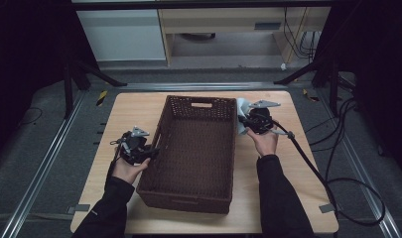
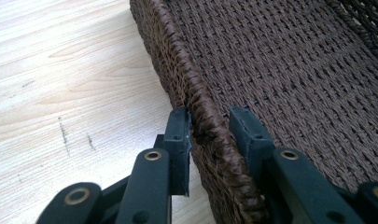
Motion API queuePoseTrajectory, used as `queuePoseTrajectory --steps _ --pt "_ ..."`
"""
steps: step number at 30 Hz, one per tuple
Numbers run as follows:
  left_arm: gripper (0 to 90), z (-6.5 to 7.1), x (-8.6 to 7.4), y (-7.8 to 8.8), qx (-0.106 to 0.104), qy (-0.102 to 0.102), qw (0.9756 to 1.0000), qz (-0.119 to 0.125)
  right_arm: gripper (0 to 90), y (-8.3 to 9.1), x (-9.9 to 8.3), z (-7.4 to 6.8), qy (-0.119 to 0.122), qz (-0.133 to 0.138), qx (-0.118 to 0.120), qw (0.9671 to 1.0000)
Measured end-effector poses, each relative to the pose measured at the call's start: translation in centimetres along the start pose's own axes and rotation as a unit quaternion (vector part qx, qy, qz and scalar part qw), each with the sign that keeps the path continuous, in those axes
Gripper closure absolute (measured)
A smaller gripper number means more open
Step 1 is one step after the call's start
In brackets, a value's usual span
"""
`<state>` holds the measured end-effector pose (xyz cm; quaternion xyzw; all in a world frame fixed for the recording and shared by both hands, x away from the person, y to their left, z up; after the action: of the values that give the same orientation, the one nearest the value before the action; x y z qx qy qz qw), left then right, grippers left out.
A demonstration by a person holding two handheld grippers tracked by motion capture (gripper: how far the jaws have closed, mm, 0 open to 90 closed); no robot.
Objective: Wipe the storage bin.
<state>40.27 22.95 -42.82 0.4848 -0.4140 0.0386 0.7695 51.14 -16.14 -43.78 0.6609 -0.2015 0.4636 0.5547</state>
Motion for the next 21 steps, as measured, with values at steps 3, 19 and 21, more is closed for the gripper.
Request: queuePoseTrajectory --steps 3,19,21 --pt "68.8 0.0 0.0 0.0 0.0 -0.001 1.0 -0.001 83.8 -0.7 -1.2 -0.1 0.0 -0.019 0.004 0.9998" --pt "68.8 -0.1 0.1 -0.1 -0.001 0.0 1.0 0.002 83.8 -1.3 -2.3 1.0 -0.03 -0.036 0.011 0.9988" --pt "68.9 -0.1 0.1 -0.1 0.0 -0.001 1.0 0.002 83.8 -0.5 -1.4 1.6 -0.036 -0.014 0.009 0.9992"
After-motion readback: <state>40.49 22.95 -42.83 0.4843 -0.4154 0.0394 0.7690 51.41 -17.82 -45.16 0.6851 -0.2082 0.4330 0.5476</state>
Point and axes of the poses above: each handheld gripper's, and its own axes: y roughly backward along the jaws, x roughly out of its top, z roughly to its right, the point moved 1 cm from there along -y, roughly forward along the jaws, and after that the axes turned 11 degrees about -x, right-handed, at the moved point
